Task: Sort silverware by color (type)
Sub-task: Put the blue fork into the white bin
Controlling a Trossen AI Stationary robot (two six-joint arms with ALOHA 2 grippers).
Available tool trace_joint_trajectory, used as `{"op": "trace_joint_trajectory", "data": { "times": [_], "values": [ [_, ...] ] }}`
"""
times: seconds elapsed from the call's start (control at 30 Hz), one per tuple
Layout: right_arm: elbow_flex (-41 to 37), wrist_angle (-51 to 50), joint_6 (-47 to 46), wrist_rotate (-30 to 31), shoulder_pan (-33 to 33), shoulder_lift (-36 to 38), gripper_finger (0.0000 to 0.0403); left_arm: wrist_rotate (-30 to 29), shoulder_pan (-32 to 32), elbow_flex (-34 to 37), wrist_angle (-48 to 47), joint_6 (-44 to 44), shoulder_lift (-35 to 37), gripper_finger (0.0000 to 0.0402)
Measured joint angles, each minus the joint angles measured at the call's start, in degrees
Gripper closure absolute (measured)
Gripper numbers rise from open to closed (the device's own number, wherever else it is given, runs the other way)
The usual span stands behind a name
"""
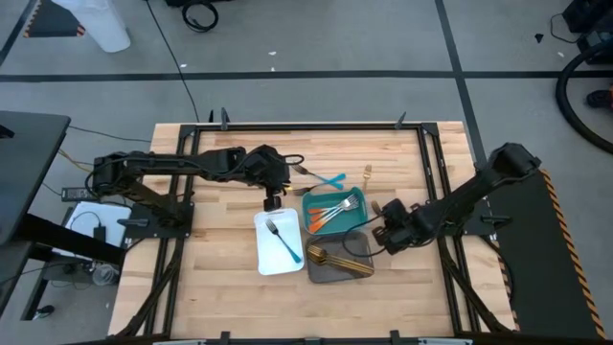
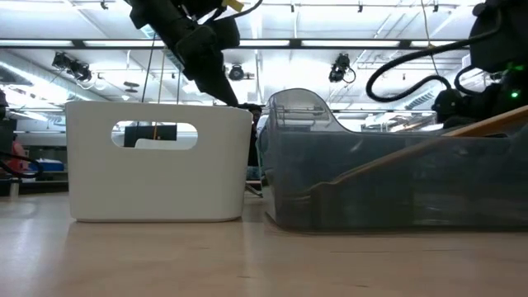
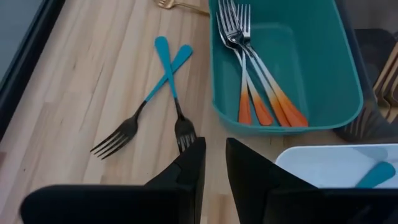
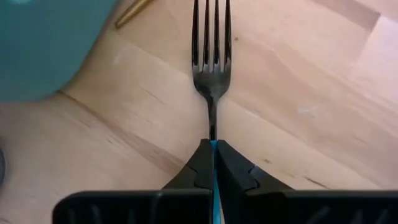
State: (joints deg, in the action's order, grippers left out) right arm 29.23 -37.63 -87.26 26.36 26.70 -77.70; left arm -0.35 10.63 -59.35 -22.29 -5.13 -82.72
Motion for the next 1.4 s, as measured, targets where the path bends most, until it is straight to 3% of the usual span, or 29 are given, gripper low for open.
{"op": "trace_joint_trajectory", "data": {
  "times": [0.37,0.67,0.83,0.97,1.13,1.4],
  "values": [
    [1.2,-4.77,0.47,4.51,-0.02,5.94,0.0393,-0.01,-1.51,-0.02,5.63,-0.07,0.0,0.0331],
    [9.64,-17.23,6.16,8.18,-3.63,8.37,0.0392,-0.07,-3.11,-0.02,8.76,-3.48,0.0,0.0331],
    [15.17,-17.67,13.32,8.59,-6.51,8.18,0.0392,0.06,-4.81,0.25,7.45,-5.4,0.46,0.0331],
    [20.7,-17.49,19.28,8.63,-8.05,6.37,0.0392,-0.24,-6.72,4.71,13.26,-5.97,5.26,0.0331],
    [27.64,-14.11,26.87,8.75,-9.33,2.18,0.0392,-4.51,-6.92,11.22,14.77,-3.9,11.19,0.0331],
    [38.29,-6.12,39.05,6.55,-11.04,-7.99,0.0392,-6.16,-8.71,18.34,16.78,0.4,18.73,0.0331]
  ]
}}
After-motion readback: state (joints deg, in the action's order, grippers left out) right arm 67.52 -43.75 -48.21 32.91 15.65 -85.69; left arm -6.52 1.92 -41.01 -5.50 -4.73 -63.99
